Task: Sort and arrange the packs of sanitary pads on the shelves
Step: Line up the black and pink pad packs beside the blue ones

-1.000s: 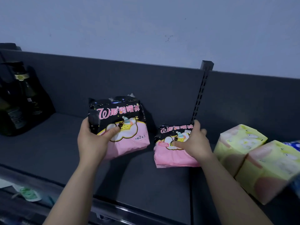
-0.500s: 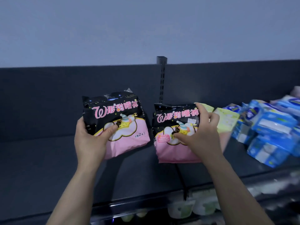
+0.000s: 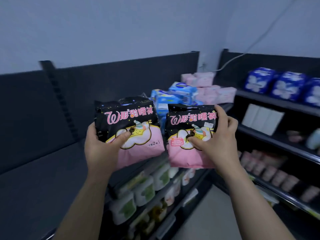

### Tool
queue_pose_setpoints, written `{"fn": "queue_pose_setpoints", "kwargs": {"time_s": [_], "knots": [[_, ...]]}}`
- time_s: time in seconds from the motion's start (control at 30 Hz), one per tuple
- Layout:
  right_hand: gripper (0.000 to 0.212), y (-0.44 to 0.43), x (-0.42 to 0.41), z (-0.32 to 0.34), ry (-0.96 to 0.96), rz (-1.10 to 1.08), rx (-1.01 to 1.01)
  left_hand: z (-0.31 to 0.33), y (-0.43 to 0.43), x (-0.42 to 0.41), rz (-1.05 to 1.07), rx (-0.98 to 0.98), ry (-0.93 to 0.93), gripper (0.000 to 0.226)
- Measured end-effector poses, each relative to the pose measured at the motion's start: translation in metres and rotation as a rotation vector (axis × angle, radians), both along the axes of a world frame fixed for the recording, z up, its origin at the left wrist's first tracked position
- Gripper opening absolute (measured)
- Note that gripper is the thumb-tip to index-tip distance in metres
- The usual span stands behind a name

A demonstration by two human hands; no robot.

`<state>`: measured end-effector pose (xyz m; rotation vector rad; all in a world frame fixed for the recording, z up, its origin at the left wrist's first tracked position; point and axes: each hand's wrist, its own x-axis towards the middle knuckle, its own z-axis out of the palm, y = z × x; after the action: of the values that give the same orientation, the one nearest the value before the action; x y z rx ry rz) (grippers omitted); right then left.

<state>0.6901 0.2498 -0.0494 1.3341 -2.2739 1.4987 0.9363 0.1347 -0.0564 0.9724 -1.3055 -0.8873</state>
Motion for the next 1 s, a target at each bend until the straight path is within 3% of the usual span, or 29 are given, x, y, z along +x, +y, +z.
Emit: {"fn": "queue_pose_setpoints", "kwargs": {"time_s": [0.5,0.77,1.0], "knots": [[0.118,0.224,-0.260,0.011,-0.021,-0.397,0.009,-0.010,0.114,-0.344,-0.423,-0.066,0.013,0.053],[0.110,0.321,-0.362,0.002,-0.006,-0.580,0.064,-0.019,0.188,-0.489,-0.647,-0.096,0.020,0.095],[0.102,0.360,-0.432,-0.006,0.005,-0.710,0.098,-0.016,0.214,-0.587,-0.762,-0.091,0.033,0.073]]}}
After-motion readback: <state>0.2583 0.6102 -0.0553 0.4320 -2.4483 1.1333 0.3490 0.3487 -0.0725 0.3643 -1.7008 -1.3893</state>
